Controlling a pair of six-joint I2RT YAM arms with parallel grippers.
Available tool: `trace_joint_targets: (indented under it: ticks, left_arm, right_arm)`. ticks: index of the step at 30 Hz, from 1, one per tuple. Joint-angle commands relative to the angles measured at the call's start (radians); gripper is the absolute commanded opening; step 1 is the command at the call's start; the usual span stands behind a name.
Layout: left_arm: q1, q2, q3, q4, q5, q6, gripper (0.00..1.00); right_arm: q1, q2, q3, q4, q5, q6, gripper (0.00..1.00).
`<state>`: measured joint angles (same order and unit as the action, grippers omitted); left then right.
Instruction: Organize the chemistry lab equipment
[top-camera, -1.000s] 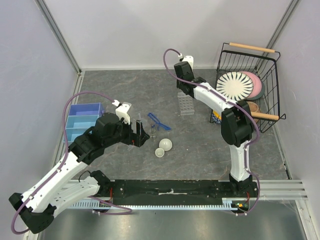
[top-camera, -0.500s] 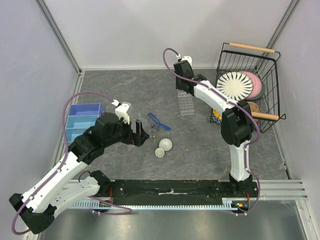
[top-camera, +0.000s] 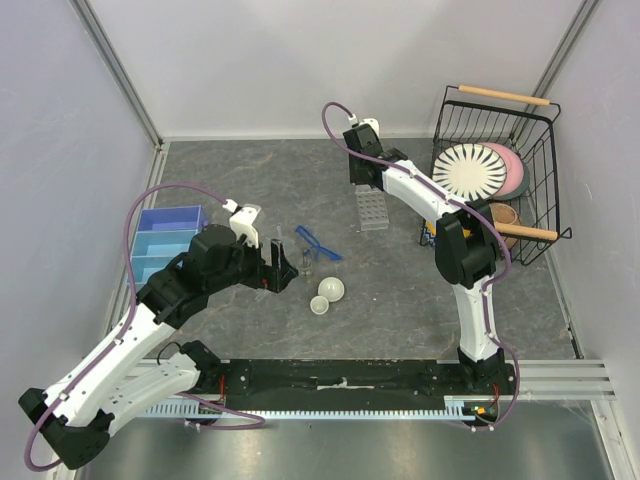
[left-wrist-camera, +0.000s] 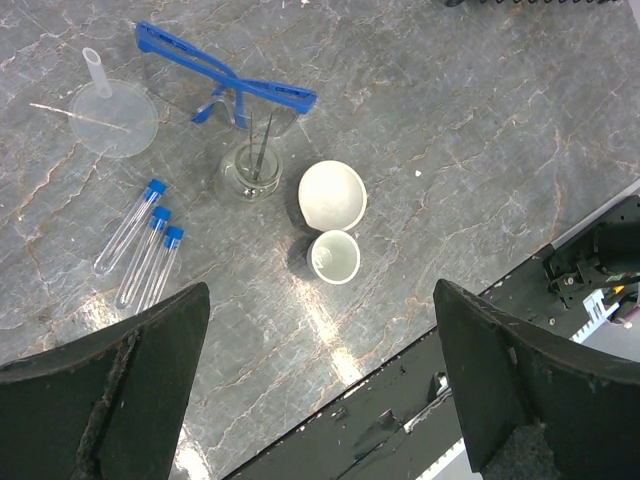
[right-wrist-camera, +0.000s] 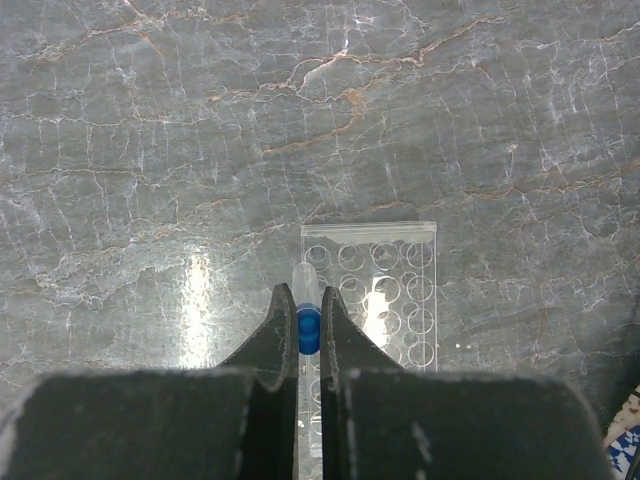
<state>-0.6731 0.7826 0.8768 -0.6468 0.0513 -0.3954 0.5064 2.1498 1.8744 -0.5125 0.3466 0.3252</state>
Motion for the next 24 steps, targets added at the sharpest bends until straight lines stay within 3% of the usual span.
trace_joint_targets:
  ticks: [1,24]
  left_arm:
    - [0.009,-0.013,-0.004,0.05,0.027,0.024,1.0]
    - [0.033,-0.005,-0.007,0.059,0.056,0.026,1.0]
  right_arm:
    - [0.001,0.004,0.032,0.0,0.006,-0.012,0.0]
    - [-0.02,0.047,0.062,-0.014,0.028,-0.023,0.0]
